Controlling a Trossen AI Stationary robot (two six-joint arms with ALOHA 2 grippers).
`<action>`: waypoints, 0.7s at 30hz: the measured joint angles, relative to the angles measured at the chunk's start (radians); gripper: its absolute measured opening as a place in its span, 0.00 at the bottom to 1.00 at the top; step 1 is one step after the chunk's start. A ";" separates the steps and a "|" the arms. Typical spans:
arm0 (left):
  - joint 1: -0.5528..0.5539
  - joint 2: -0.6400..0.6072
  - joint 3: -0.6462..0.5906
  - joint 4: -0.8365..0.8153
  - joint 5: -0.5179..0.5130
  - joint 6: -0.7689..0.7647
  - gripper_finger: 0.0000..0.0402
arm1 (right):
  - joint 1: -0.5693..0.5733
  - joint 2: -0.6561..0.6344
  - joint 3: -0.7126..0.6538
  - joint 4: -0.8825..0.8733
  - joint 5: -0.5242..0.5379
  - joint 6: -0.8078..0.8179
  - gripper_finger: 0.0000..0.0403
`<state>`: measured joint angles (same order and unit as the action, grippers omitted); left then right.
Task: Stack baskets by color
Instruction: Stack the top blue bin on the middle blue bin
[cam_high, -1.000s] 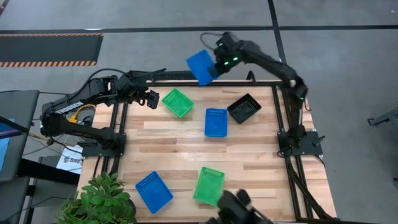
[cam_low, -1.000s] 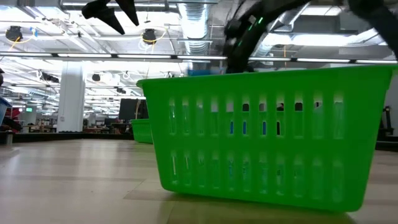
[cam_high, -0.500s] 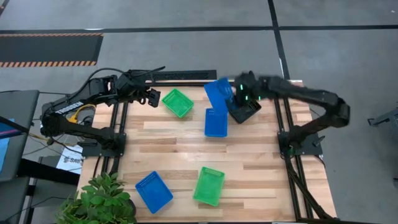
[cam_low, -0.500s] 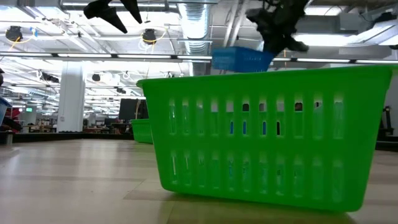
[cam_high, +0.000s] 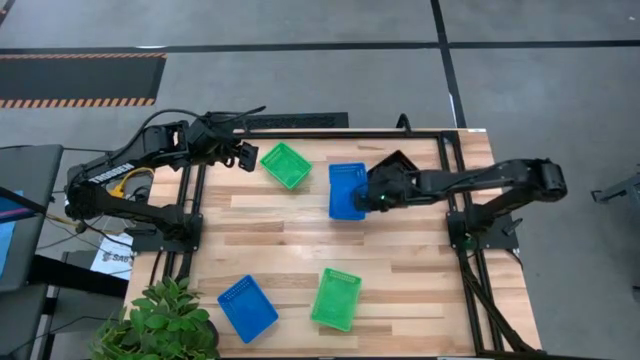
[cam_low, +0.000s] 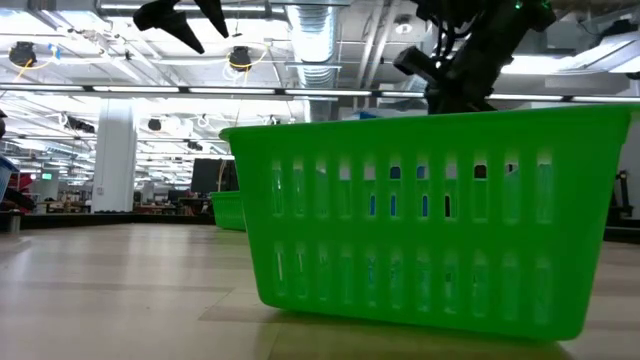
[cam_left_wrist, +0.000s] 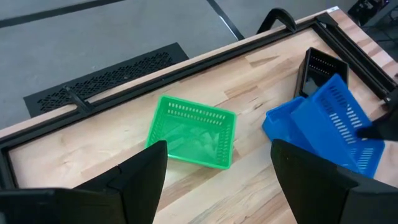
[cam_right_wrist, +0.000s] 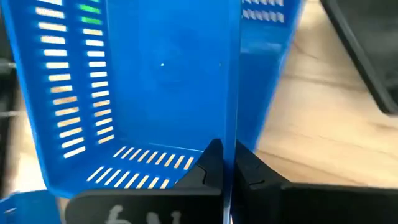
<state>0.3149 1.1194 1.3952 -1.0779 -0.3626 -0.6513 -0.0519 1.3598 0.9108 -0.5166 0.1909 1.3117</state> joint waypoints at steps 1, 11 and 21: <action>0.000 0.000 0.000 -0.001 0.000 0.000 0.68 | 0.013 0.011 -0.001 -0.007 0.012 0.019 0.04; 0.000 0.000 0.000 0.000 -0.001 -0.003 0.68 | 0.044 0.116 -0.002 -0.004 0.042 0.106 0.08; 0.000 0.000 0.000 0.000 0.011 -0.026 0.68 | -0.001 0.098 -0.001 0.021 0.014 0.105 0.08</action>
<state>0.3149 1.1194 1.3952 -1.0782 -0.3519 -0.6769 -0.0526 1.4578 0.9096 -0.4960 0.2045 1.4166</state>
